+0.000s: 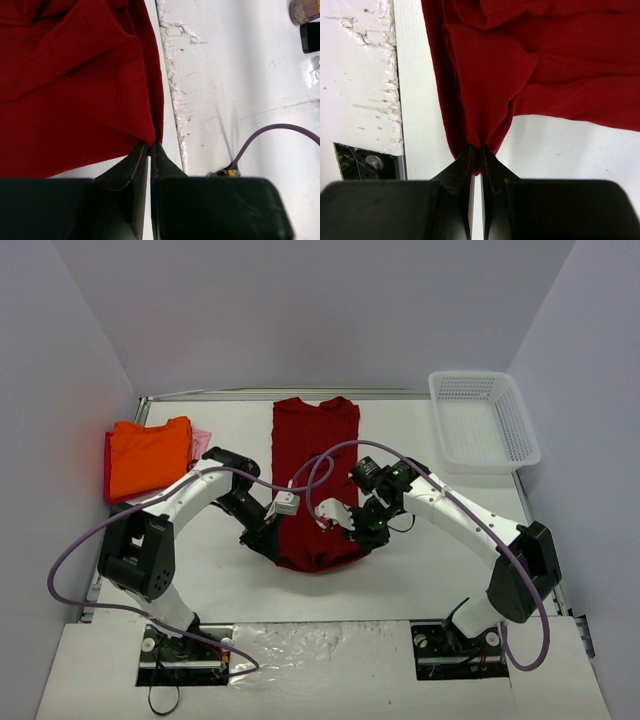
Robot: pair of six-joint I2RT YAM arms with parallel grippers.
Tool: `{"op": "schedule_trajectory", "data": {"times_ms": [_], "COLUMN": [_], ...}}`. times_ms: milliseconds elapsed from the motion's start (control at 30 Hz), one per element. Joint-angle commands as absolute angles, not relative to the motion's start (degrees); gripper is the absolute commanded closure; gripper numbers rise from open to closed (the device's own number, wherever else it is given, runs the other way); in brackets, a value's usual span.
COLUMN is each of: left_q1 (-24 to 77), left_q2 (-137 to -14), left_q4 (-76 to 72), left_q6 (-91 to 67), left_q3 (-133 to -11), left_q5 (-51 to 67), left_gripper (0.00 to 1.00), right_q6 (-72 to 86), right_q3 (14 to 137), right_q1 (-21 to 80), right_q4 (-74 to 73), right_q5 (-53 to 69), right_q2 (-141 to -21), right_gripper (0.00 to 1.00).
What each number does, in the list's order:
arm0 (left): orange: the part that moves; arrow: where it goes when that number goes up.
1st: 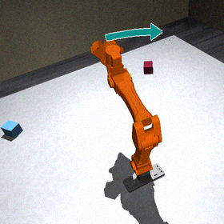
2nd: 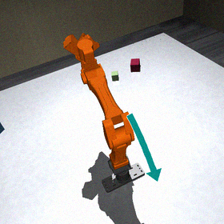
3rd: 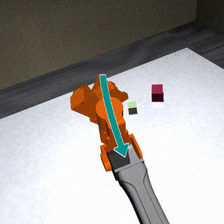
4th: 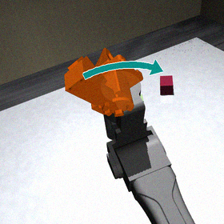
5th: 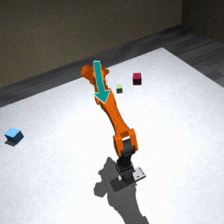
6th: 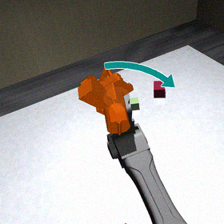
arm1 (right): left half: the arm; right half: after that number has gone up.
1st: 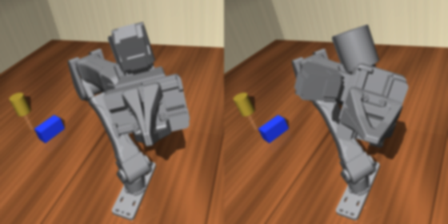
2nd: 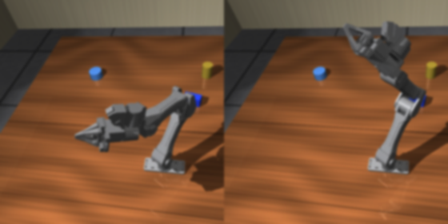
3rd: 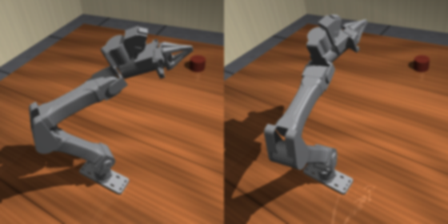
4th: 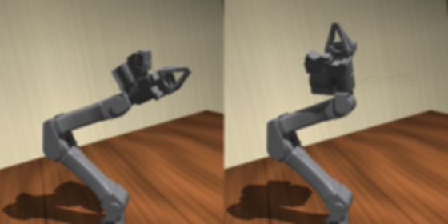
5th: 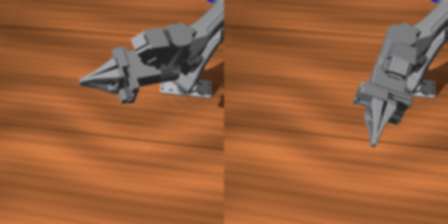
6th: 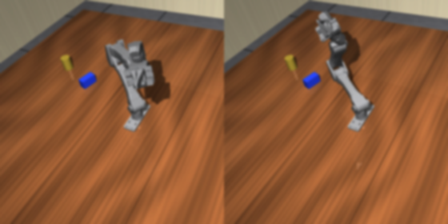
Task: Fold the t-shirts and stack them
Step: Grab the bottom of the folded rectangular tshirt with both arms, then fold the folded rectangular tshirt in 1/3 of the way
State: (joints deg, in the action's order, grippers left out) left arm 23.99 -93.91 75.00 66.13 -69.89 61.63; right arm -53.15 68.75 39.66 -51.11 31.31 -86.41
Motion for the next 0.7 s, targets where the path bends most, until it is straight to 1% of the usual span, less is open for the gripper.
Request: {"op": "schedule_trajectory", "data": {"times_ms": [0, 300, 667], "left_q1": [24.7, 24.43, 22.68], "left_q2": [-95.0, -97.82, -96.24], "left_q4": [80.23, 84.02, 81.65], "left_q6": [71.19, 72.42, 68.03], "left_q3": [-74.17, -79.45, -82.0], "left_q5": [62.49, 60.82, 58.8], "left_gripper": [0.98, 0.98, 0.98], "right_q6": [-51.68, -53.0, -54.84], "right_q3": [72.41, 77.43, 83.49], "right_q1": [38.59, 36.65, 32.61], "right_q4": [-54.84, -55.46, -55.28], "right_q5": [29.62, 28.48, 26.11], "right_q2": [-88.24, -91.49, -95.71], "right_gripper": [1.0, 1.0, 1.0]}}
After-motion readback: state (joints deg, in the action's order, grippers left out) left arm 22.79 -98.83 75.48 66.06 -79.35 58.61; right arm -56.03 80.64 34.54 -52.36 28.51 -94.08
